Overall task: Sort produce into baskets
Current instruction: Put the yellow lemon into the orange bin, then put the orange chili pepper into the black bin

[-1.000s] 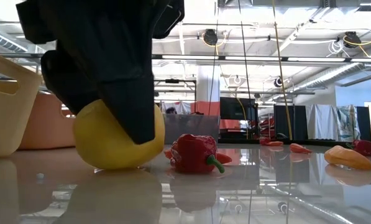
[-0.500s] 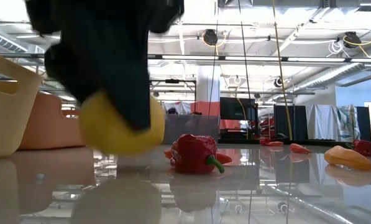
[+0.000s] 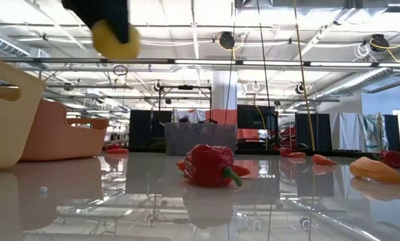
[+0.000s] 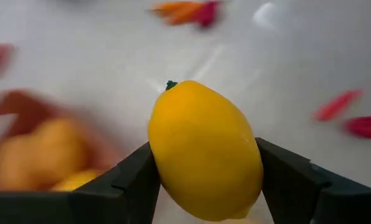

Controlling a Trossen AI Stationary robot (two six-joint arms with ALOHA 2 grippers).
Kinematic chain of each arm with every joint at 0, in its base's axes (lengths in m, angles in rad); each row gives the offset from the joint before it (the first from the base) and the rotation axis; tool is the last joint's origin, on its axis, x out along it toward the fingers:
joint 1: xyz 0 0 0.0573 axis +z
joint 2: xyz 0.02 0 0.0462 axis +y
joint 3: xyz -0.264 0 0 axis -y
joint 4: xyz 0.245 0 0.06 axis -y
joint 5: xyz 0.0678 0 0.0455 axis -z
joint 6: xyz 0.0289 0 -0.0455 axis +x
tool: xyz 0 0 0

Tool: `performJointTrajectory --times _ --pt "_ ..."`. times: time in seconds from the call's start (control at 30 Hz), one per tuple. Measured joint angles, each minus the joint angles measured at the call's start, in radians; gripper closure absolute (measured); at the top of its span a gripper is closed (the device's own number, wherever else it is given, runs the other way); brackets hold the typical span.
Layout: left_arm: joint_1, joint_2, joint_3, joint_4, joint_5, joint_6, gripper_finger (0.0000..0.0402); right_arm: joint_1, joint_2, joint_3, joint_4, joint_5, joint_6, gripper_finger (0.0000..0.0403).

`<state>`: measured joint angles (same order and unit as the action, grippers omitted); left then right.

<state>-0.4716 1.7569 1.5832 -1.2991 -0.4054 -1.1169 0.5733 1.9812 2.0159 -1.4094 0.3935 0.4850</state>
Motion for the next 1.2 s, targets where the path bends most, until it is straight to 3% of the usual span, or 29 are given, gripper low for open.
performJointTrajectory --times 0.1,0.2,0.37,0.57,0.8,1.03,1.2 --pt "0.034 -0.064 -0.014 -0.149 -0.03 0.0 0.0166 -0.011 0.0 0.0 0.002 0.0 0.0 0.0126" --pt "0.061 -0.149 -0.09 -0.199 -0.05 0.006 0.0166 -0.019 0.0 0.0 0.005 0.0 0.0 0.0126" --pt "0.092 -0.352 -0.328 -0.154 -0.003 -0.024 0.0166 -0.023 0.0 0.0 0.006 0.0 0.007 0.0126" --pt "0.113 -0.543 -0.587 0.034 0.121 -0.135 0.0166 -0.035 0.0 0.0 0.007 0.001 0.01 0.0126" --pt "0.112 -0.561 -0.667 -0.002 0.142 -0.187 0.0136 -0.102 0.0 0.0 0.041 0.004 0.002 0.0126" --pt "0.112 -0.558 -0.671 0.021 0.138 -0.125 0.0077 -0.174 0.0 0.0 0.081 0.003 -0.023 0.0126" --pt "0.112 -0.56 -0.671 0.047 0.123 -0.079 0.0058 -0.221 0.0 0.0 0.082 0.002 -0.025 0.0126"
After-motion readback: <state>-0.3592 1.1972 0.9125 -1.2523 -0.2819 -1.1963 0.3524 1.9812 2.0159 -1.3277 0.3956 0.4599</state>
